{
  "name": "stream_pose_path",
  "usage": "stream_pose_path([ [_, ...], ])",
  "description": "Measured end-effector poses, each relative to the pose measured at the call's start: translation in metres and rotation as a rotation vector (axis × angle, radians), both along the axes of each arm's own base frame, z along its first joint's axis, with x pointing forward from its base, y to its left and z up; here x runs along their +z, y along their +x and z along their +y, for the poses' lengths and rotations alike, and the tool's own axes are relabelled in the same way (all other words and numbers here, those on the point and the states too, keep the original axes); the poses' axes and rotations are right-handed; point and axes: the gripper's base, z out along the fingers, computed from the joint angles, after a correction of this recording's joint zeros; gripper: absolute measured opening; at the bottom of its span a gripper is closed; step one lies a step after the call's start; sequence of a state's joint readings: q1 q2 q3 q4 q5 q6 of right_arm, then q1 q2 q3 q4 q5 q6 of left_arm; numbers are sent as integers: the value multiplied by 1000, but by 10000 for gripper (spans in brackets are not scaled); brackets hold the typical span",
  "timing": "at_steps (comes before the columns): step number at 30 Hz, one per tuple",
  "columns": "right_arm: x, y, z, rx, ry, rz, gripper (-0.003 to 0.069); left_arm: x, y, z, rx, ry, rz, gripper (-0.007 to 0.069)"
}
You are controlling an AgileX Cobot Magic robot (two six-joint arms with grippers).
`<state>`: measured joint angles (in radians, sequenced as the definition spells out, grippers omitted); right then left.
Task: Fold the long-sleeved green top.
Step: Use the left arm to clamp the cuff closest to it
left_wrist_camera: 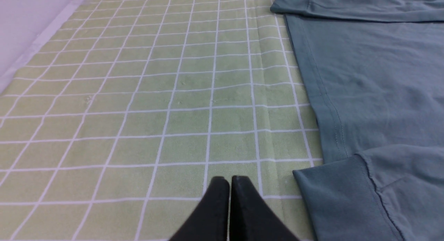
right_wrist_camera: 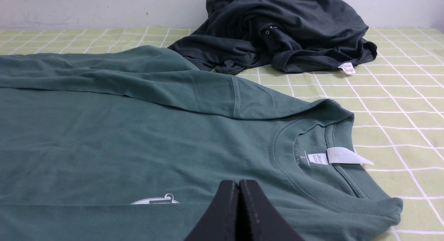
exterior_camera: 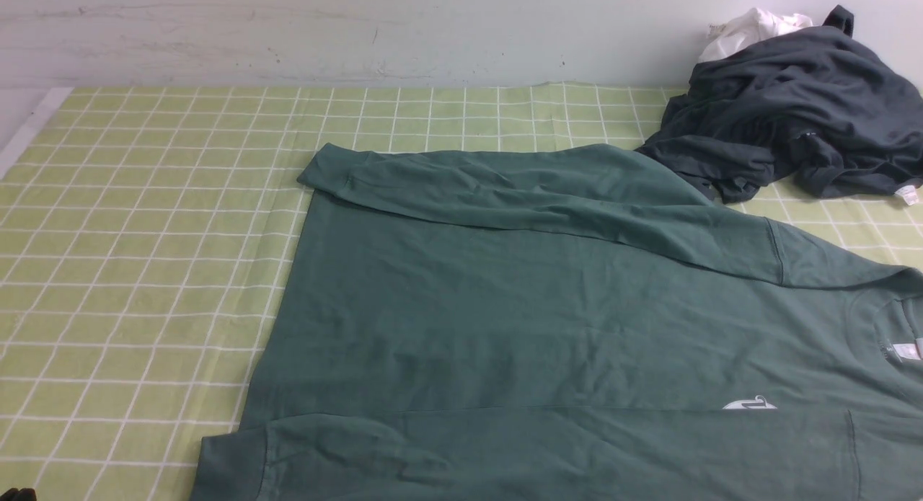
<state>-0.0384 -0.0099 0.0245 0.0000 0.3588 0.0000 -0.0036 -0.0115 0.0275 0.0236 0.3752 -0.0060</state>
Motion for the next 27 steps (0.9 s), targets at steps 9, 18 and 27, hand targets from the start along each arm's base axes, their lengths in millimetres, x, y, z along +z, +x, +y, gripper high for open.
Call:
stream_pose_path([
  [9, 1, 0, 0, 1, 5, -15, -16, 1, 0, 0, 0, -1, -16, -4],
  [18, 45, -3, -1, -2, 109, -511, -16, 43, 3, -1, -12, 3, -480, -4],
  [27, 68, -15, -4, 24, 332, -815, -16, 87, -19, -2, -64, -204, -1028, -4],
])
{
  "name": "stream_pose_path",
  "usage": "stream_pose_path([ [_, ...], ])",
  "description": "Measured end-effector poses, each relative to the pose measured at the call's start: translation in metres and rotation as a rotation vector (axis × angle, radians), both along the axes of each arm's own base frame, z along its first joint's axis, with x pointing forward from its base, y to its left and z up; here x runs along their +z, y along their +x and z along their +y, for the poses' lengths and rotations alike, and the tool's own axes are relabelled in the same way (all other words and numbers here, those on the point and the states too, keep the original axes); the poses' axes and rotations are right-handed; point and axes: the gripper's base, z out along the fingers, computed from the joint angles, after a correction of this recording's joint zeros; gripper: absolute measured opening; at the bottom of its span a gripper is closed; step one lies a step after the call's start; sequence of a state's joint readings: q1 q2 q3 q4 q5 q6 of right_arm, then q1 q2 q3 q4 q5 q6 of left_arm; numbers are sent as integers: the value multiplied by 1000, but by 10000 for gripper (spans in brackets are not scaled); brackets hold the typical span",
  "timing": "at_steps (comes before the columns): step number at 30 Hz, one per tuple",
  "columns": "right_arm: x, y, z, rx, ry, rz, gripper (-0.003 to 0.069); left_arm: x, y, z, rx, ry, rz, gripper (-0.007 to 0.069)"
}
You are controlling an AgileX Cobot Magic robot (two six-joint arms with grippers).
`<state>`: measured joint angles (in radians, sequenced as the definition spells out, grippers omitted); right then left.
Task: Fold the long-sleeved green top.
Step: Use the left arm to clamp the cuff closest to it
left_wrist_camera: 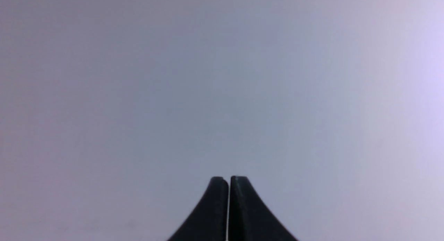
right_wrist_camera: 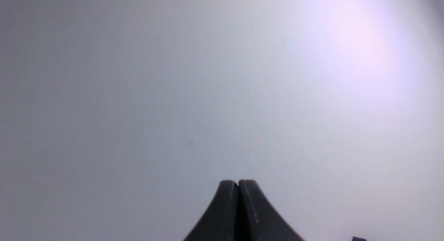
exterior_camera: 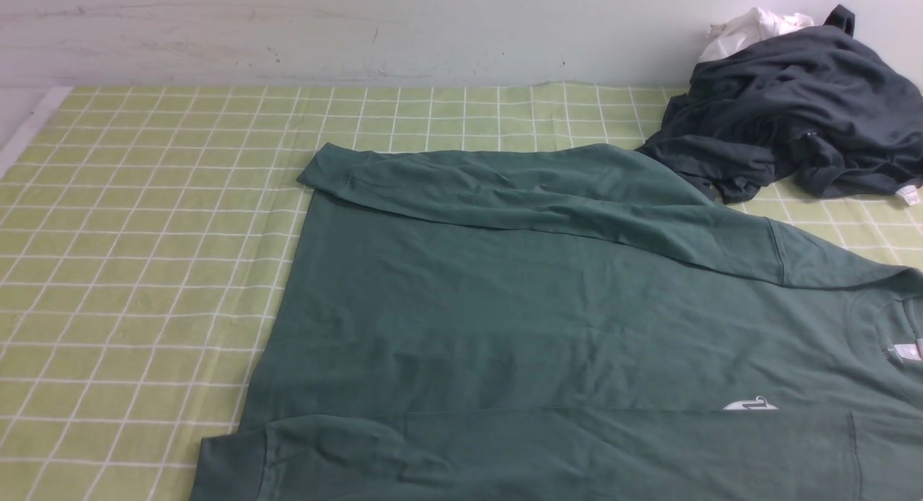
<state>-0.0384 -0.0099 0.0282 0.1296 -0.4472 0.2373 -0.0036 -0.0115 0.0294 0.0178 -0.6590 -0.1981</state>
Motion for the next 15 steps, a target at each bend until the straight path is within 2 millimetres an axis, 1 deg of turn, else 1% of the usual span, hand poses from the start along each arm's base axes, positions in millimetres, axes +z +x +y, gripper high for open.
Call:
stream_pose_path([
  [2, 6, -3, 0, 11, 15, -54, -16, 13, -8, 0, -55, -57, -100, -4],
  [4, 19, -6, 1, 13, -6, -76, -16, 32, -11, 0, -73, -67, -114, -4],
  [5, 32, -8, 3, 9, -37, -83, -16, 47, -12, -1, -74, -58, -99, -4],
  [6, 49, -8, 5, -5, -98, -64, -16, 71, -12, -3, -67, -27, -66, -4],
  [7, 65, -6, 7, -17, -144, -45, -16, 83, -8, -4, -55, -2, -18, -4],
  [8, 79, -3, 8, -29, -183, -11, -16, 95, -1, -4, -35, 32, 55, -4],
  [9, 91, 4, 8, -43, -228, 47, -16, 104, 9, -4, -12, 62, 144, -4],
  [10, 96, 9, 8, -51, -254, 90, -16, 107, 16, -4, 1, 76, 204, -4],
  [11, 104, 24, 8, -67, -304, 198, -16, 105, 36, -2, 26, 92, 360, -4],
  [12, 107, 31, 7, -71, -321, 237, -16, 103, 45, -2, 36, 97, 425, -4],
  [14, 104, 58, 5, -77, -356, 416, -16, 88, 71, 1, 55, 99, 618, -4],
  [15, 96, 73, 3, -68, -353, 535, -16, 75, 87, 2, 63, 99, 739, -4],
])
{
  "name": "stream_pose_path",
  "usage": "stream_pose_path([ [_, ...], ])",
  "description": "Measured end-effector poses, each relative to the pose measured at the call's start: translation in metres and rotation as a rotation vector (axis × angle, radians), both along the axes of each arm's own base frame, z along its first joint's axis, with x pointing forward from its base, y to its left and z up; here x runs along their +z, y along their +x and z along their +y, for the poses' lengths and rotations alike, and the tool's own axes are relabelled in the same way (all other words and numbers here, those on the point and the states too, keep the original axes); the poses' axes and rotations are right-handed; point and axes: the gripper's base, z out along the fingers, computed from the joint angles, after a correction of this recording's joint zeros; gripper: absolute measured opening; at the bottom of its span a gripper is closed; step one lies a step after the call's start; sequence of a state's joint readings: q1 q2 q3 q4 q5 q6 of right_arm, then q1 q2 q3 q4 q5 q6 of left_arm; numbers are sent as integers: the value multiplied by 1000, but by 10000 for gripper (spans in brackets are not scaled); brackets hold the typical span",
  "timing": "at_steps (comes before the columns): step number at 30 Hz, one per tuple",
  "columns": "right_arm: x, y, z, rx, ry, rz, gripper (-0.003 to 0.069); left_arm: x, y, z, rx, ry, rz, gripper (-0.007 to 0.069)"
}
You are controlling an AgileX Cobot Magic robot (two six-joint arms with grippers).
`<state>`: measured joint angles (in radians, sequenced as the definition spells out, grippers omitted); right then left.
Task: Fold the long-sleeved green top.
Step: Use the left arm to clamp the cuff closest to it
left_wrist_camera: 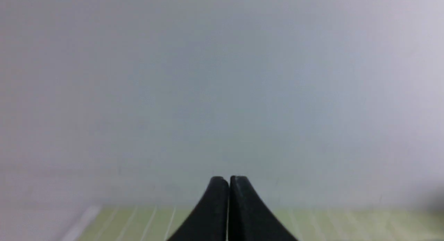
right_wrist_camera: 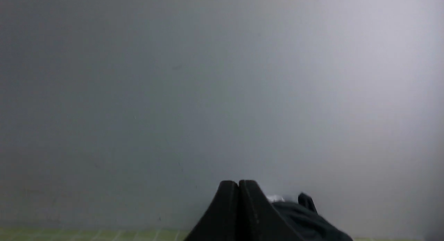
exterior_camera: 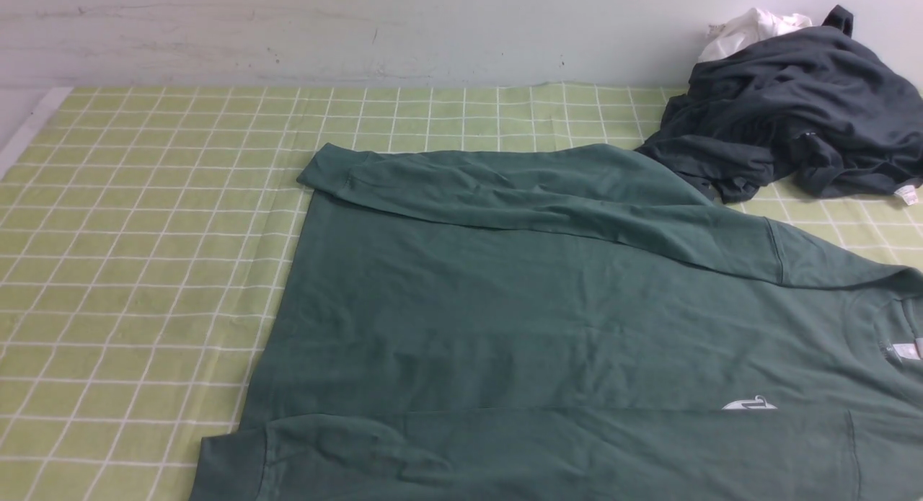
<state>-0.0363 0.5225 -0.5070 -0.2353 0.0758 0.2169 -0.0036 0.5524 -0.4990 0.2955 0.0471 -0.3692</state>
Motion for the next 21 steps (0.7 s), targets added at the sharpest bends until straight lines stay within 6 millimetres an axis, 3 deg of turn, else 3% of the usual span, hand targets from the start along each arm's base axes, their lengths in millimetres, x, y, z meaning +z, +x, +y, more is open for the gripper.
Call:
stream_pose_path([
  [1, -1, 2, 0, -2, 2, 16, -16, -2, 2, 0, 2, 0, 16, -4],
  [2, -16, 21, 0, 1, 30, 168, -16, -14, 17, 1, 10, 0, 117, -4],
  [6, -57, 45, 12, 42, 103, 544, -16, -42, 46, 1, 28, -61, 316, -4],
  [8, -70, 48, 18, 63, 101, 666, -16, -52, 51, 2, 47, -111, 394, -4],
  [9, -89, 52, 28, 110, 68, 832, -16, -69, 57, 2, 80, -171, 533, -4],
  [12, -115, 56, 46, 215, -18, 1055, -16, -100, 60, -5, 81, -190, 813, 0],
  [15, -131, 61, 61, 308, -85, 1146, -16, -121, 61, -21, -8, -142, 996, 11],
  [19, -137, 63, 75, 395, -108, 1149, -16, -139, 67, -36, -129, -118, 1109, 50],
  [21, -136, 64, 81, 438, -111, 1120, -16, -149, 74, -41, -170, -122, 1157, 126],
])
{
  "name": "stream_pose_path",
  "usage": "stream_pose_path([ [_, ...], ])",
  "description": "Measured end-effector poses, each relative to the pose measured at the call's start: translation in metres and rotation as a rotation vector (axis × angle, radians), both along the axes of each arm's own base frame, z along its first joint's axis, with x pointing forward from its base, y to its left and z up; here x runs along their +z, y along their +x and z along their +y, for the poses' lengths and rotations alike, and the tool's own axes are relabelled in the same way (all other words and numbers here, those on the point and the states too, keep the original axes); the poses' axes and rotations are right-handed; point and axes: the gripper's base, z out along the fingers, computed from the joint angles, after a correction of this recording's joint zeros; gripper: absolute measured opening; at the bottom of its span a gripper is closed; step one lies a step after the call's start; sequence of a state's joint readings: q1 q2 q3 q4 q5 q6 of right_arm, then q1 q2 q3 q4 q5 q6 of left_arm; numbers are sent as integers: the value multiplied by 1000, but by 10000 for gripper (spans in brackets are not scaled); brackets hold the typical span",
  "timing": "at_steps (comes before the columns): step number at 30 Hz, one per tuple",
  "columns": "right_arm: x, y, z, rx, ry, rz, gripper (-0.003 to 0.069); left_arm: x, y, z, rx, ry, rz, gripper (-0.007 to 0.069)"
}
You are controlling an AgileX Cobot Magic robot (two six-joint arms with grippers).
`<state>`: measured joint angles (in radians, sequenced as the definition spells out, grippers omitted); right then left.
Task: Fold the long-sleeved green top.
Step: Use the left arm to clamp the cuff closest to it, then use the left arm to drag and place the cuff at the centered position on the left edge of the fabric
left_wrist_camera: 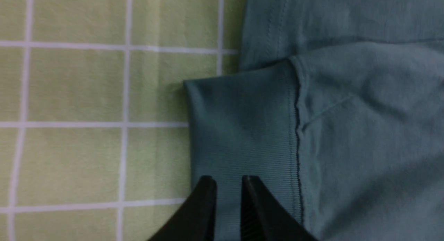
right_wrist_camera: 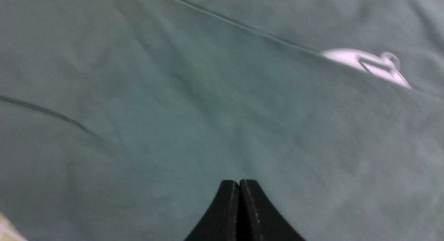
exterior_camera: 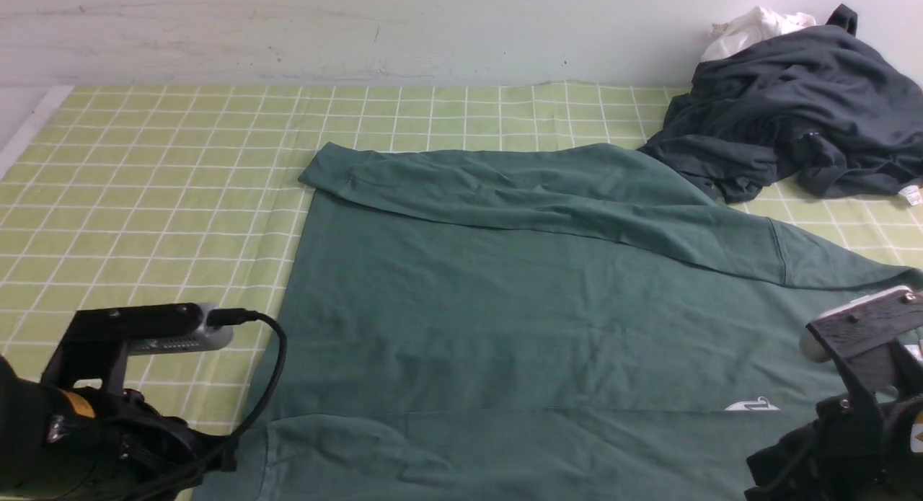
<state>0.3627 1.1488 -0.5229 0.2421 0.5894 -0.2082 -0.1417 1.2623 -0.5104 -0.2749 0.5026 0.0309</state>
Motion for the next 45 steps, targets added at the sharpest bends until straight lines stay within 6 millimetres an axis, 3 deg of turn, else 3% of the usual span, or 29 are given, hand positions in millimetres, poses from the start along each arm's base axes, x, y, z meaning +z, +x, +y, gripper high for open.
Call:
stream_pose_path([
  [6, 3, 1, 6, 43, 45, -25, -16, -15, 23, 3, 28, -16, 35, 391],
  [10, 4, 1, 8, 39, 73, -29, -16, -23, 32, 3, 33, -13, 58, 437],
  [12, 4, 1, 9, 35, 82, -28, -16, -29, 35, 2, 40, -17, 82, 404],
  [18, 4, 1, 9, 32, 88, -27, -16, -33, 38, 0, 35, -17, 98, 152],
  [20, 4, 1, 9, 35, 86, -28, -16, -30, 40, 0, 20, -15, 90, 57],
  [23, 4, 1, 9, 46, 80, -29, -16, -13, 44, -2, -17, -18, 45, 8],
  [28, 4, 0, 9, 55, 75, -27, -16, 48, 50, -6, -68, -43, -137, 1],
  [29, 4, 0, 9, 55, 75, -27, -16, 50, 51, -6, -70, -42, -144, 1],
  [32, 3, 0, 8, 67, 59, -33, -16, 101, 54, -7, -125, -28, -335, -1],
  [35, 3, 1, 8, 74, 47, -40, -16, 131, 65, -7, -172, 8, -460, -1],
  [37, 4, 1, 8, 75, 45, -44, -16, 132, 76, -8, -189, 29, -484, -1],
  [39, 4, 2, 8, 73, 45, -52, -16, 120, 99, -10, -205, 50, -461, -1],
  [44, 4, 2, 7, 70, 46, -62, -16, 62, 162, -17, -220, 57, -297, 24],
  [45, 4, 2, 7, 70, 46, -62, -16, 59, 170, -18, -224, 56, -289, 36],
])
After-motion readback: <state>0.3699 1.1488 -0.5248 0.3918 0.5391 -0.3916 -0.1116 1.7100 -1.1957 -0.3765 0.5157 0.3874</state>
